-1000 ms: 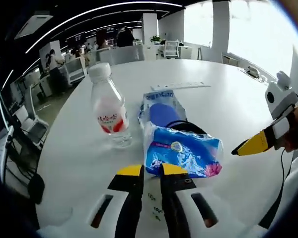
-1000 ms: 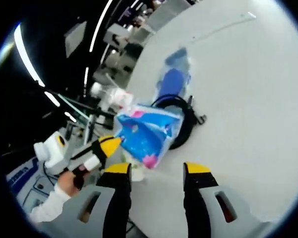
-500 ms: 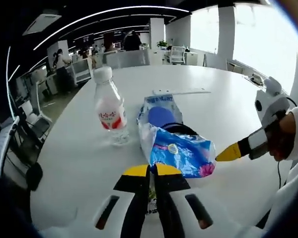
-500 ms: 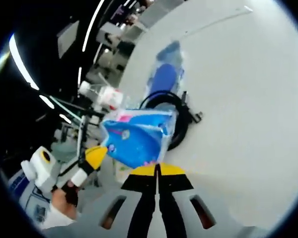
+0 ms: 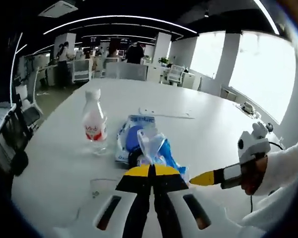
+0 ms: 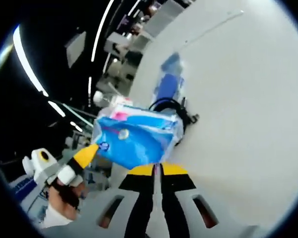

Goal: Arrange the tabletop items into an orderly group along one side of the table until the central work area is clear of visible clutter.

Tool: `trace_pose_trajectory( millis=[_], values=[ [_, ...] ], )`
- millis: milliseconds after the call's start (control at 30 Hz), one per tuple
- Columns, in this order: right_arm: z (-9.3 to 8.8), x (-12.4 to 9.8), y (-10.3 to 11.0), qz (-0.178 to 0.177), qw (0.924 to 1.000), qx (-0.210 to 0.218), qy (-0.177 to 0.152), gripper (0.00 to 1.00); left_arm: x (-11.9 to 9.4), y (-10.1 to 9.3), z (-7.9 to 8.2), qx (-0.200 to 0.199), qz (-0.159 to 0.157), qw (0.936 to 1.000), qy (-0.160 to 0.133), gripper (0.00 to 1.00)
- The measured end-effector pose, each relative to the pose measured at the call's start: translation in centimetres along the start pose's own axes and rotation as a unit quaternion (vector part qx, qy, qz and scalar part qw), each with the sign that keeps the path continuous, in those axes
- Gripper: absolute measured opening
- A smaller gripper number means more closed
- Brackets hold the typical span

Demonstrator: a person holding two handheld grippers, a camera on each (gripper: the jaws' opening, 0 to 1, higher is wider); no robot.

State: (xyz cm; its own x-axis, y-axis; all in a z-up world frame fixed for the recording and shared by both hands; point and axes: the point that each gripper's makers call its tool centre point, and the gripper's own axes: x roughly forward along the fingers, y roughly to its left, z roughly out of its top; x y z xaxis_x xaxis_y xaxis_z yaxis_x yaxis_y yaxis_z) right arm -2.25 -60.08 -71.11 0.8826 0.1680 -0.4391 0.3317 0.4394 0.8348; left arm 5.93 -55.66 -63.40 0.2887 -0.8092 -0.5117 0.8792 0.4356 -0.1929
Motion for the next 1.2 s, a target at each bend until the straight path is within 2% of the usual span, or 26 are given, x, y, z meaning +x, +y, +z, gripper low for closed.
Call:
trace_pose_trajectory(
  millis=[100,167,200,267,333,400,500,667,800,867,967,1200],
  values=[
    [0.1,-0.6,-0.2,0.005,0.9999,0.005,-0.011,0.31,-0.1,-1.5,1.0,-0.001,-0.017,0.9998,-0.010,0.00],
    [1.0,-0.9,0.1,0.019,0.9992,-0.002,-0.036,0.33,-0.2,-2.4,1.5,0.003,-0.023,0.9996,-0.015,0.00],
    [1.4,-1.1,0.3,0.031,0.9984,0.014,-0.044,0.32,-0.2,-3.1,1.7,0.007,-0.027,0.9995,-0.017,0.00],
    [1.5,-1.5,-0.1,0.029,0.9986,0.025,-0.036,0.26,-0.4,-4.1,2.4,0.000,-0.037,0.9989,-0.029,0.00],
    [1.8,-2.0,-0.2,0.032,0.9983,0.025,-0.042,0.17,-0.6,-4.8,2.7,0.002,-0.037,0.9987,-0.035,0.00],
    [1.6,-2.6,0.1,0.049,0.9976,0.036,-0.035,0.05,-0.5,-4.8,2.7,0.017,-0.027,0.9988,-0.036,0.00],
    [1.3,-4.3,-0.3,0.049,0.9983,0.021,-0.024,0.00,-0.4,-4.9,1.8,0.013,-0.030,0.9992,-0.022,0.00],
    [3.1,-6.6,-0.7,0.050,0.9975,0.019,-0.047,0.00,-0.3,-5.7,0.4,0.029,-0.029,0.9992,-0.004,0.00],
    [5.1,-8.7,-1.3,0.015,0.9951,-0.085,-0.049,0.00,0.3,-7.2,-0.3,0.020,-0.043,0.9988,0.008,0.00],
    [6.2,-9.6,-1.6,-0.005,0.9921,-0.110,-0.060,0.00,1.2,-8.2,-1.2,0.023,-0.051,0.9981,0.027,0.00],
    [7.5,-11.4,-2.5,-0.031,0.9891,-0.121,-0.078,0.00,2.4,-10.8,-2.1,0.065,-0.080,0.9938,0.040,0.00],
    [8.4,-15.9,-6.4,-0.088,0.9848,-0.106,-0.107,0.00,4.9,-15.4,-3.1,0.097,-0.132,0.9843,0.065,0.00]
  ],
)
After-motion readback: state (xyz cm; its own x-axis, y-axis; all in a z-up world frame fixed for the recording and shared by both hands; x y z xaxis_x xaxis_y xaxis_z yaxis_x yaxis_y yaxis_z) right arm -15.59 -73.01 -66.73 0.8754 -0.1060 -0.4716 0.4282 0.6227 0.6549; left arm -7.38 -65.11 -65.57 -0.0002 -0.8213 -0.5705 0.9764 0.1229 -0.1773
